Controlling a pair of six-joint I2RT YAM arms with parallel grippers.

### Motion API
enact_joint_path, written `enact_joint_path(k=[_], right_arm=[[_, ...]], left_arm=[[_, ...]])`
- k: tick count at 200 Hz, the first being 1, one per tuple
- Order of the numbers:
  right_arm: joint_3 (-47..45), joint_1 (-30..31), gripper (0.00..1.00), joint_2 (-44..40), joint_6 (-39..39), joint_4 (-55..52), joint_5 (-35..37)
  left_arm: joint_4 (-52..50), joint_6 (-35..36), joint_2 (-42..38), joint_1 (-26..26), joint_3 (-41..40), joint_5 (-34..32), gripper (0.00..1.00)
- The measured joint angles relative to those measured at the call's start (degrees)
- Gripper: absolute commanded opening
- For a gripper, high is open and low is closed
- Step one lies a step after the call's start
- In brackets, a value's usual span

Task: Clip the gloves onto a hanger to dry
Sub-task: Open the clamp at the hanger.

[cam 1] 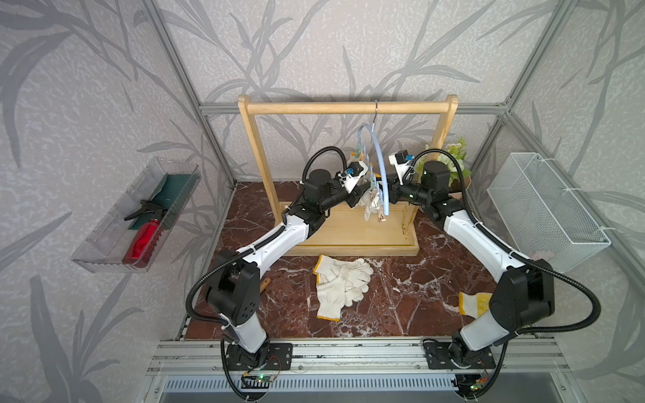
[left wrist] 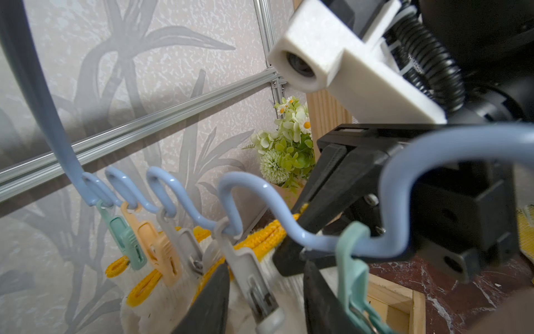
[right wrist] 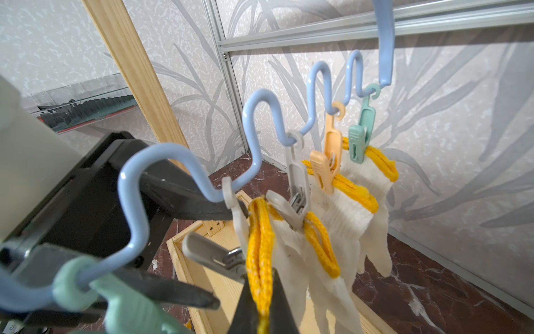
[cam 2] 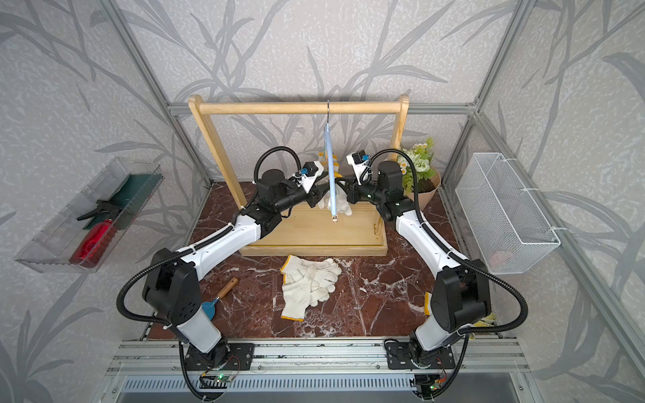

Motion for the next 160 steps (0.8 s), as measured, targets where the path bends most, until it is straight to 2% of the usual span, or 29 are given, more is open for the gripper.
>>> enact_joint_path(k=[76,160], right_arm=[[0.9,0.1,0.00,0.3,0.0,0.0,-0.4],[1.0,0.4,0.00,0.3,0.0,0.0,-0.4]], left_arm=[[1.3,-2.1,0.1,1.2,0.0,7.5,0.47],[1.0,-3.2,1.2,1.4,0.2,7.5,0.45]])
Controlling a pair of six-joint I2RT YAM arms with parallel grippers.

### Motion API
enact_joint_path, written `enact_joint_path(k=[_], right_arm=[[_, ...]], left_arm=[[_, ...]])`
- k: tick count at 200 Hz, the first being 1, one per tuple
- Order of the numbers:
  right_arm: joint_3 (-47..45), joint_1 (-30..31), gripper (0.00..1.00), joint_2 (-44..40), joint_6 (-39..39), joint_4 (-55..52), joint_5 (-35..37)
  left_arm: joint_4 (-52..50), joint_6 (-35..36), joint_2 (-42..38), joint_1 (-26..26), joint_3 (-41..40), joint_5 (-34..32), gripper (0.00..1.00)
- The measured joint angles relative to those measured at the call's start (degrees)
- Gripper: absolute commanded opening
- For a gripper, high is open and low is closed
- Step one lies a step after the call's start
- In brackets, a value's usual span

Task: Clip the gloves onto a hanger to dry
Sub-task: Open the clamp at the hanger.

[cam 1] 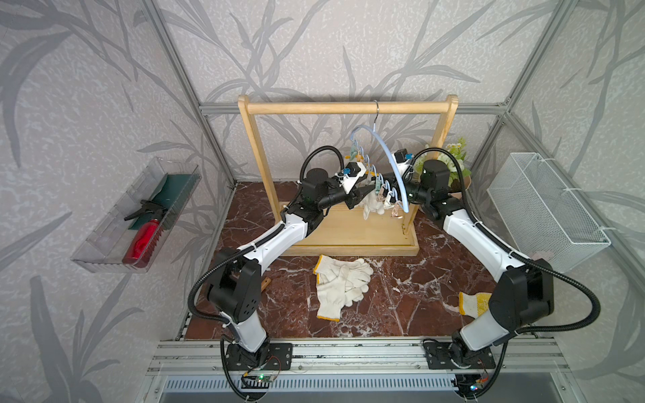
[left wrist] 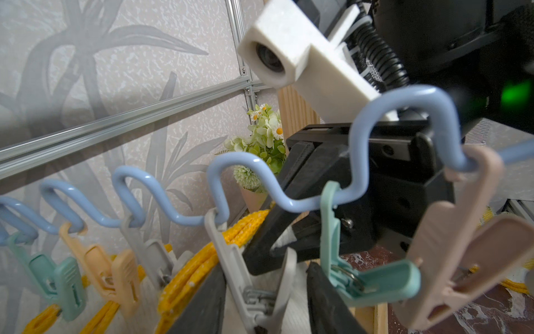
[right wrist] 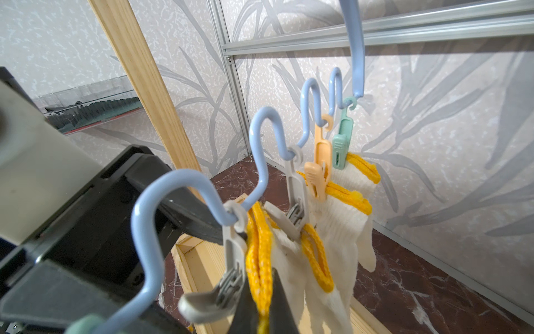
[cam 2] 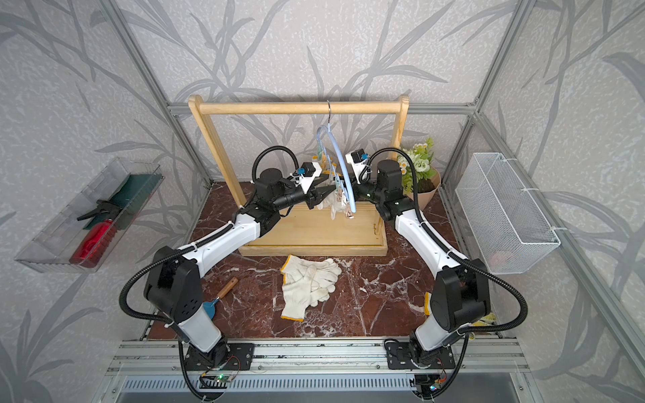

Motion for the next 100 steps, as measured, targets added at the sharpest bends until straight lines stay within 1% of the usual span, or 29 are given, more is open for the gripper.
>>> enact_joint_path(k=[25,100], right_arm=[[0.0,0.2,0.00,0.0,0.0,0.0,0.0],[0.0,0.3,0.00,0.0,0.0,0.0,0.0]], left_arm=[[0.0,-0.4,0.1,0.0,0.1,-0.8,0.42],[0.1,-1.1,0.2,0.0,0.8,-1.3,0.41]])
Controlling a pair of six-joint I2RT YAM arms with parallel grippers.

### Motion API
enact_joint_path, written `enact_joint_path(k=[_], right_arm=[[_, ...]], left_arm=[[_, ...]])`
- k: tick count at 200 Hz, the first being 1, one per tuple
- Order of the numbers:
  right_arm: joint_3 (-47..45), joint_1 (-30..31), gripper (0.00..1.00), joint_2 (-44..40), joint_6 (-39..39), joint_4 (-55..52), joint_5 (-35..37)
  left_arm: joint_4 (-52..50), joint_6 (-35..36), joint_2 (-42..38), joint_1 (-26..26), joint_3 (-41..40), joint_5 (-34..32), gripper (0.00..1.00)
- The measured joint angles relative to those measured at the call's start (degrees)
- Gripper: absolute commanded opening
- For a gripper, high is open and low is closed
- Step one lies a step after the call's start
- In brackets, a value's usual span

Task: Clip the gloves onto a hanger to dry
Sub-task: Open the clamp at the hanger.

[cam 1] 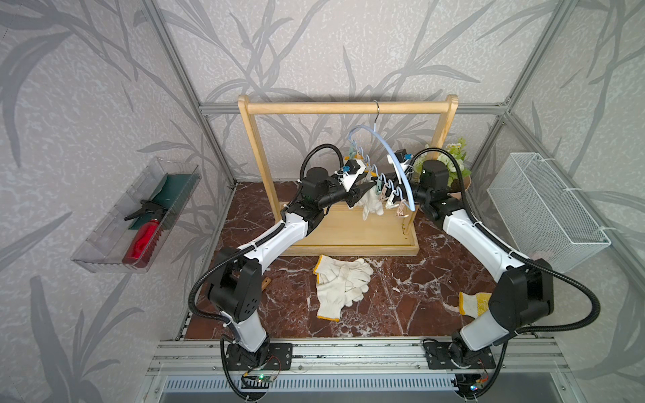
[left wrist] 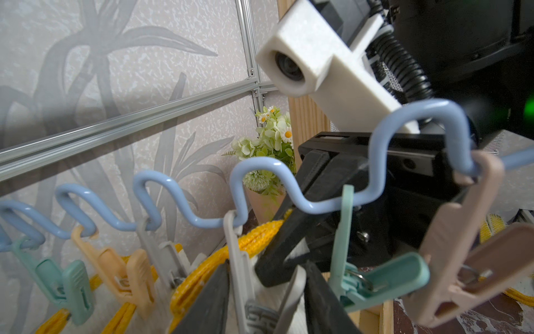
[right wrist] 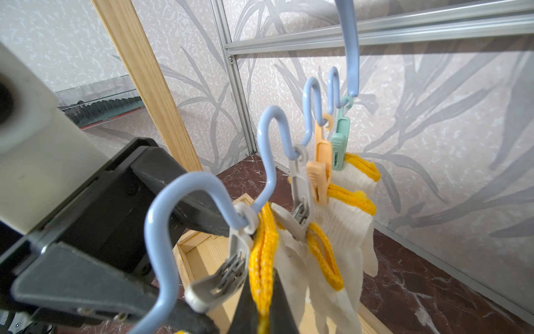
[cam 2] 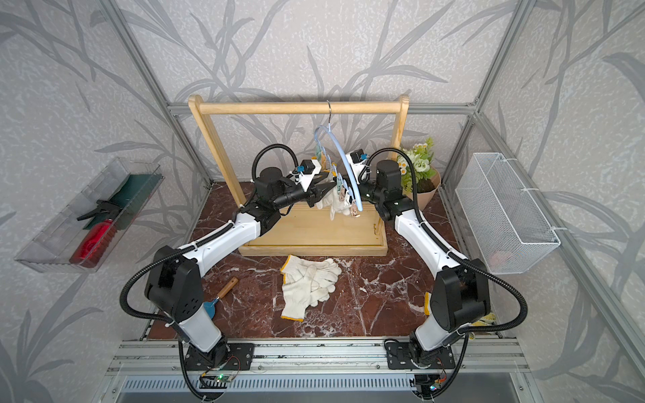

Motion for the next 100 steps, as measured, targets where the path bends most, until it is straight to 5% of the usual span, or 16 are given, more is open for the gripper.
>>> enact_joint_path(k=[100], right_arm=[[-0.2,-0.2,0.00,0.4,-0.2,0.0,-0.2]], left_arm=[[0.9,-1.5,0.1,0.2,0.0,-0.5,0.05]])
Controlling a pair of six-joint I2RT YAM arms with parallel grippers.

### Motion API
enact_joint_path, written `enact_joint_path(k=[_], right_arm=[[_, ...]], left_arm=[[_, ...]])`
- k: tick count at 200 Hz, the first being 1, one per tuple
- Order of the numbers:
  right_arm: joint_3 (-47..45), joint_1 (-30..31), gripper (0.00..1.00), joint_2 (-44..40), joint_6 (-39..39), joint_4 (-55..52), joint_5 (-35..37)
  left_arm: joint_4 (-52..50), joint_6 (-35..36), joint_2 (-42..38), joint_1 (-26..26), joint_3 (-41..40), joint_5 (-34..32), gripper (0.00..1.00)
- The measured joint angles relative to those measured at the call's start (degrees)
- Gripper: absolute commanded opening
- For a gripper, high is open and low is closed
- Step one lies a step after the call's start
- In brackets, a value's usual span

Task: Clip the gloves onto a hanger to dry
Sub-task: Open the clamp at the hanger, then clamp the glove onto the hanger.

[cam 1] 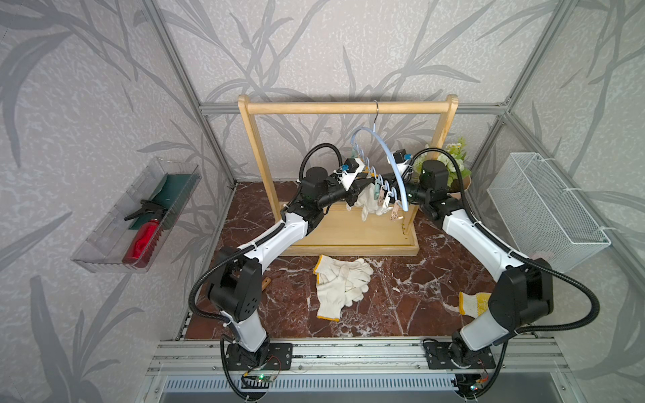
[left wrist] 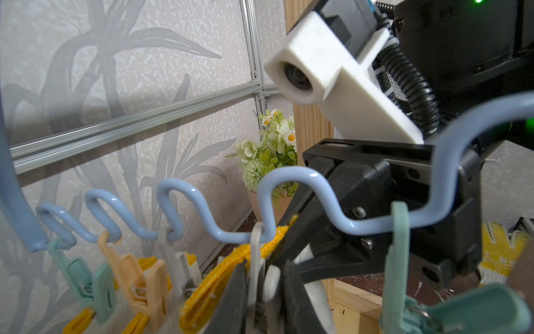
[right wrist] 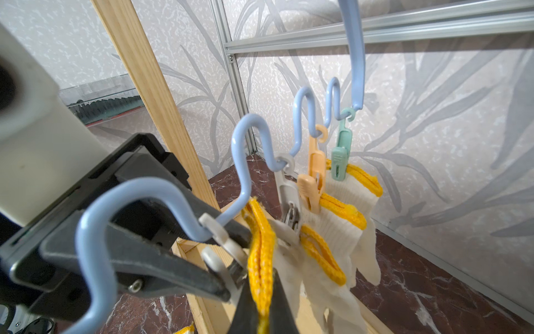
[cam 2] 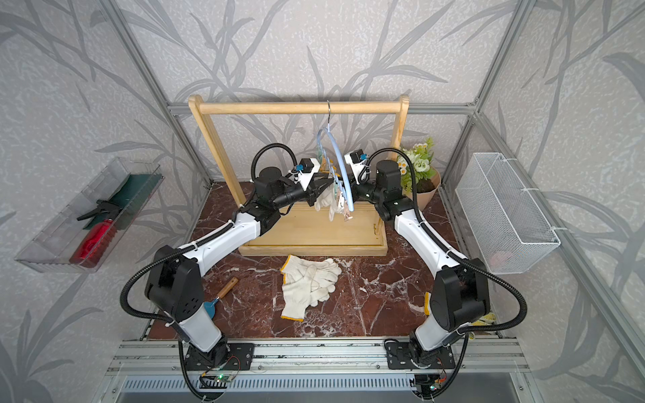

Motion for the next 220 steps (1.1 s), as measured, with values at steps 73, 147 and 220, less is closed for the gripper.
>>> enact_joint_path(k=[73,147,220], right_arm=[[1.0,-0.8,0.00,3.7,-6.8,-9.7,-7.1],[5.6,-1.4,0.00,6.2,-11.5,-13.9,-14.5],[10.0,-2.2,0.00,11.0,-13.9,-16.1,-18.4]], left_arm=[[-2.2,0.2,0.0,0.1,1.1,-1.5,0.00],[-4.7,0.5,-0.2,0.6,1.9,-1.0,0.00],[-7.4,0.9,-1.0,1.6,2.1,0.0,0.00]])
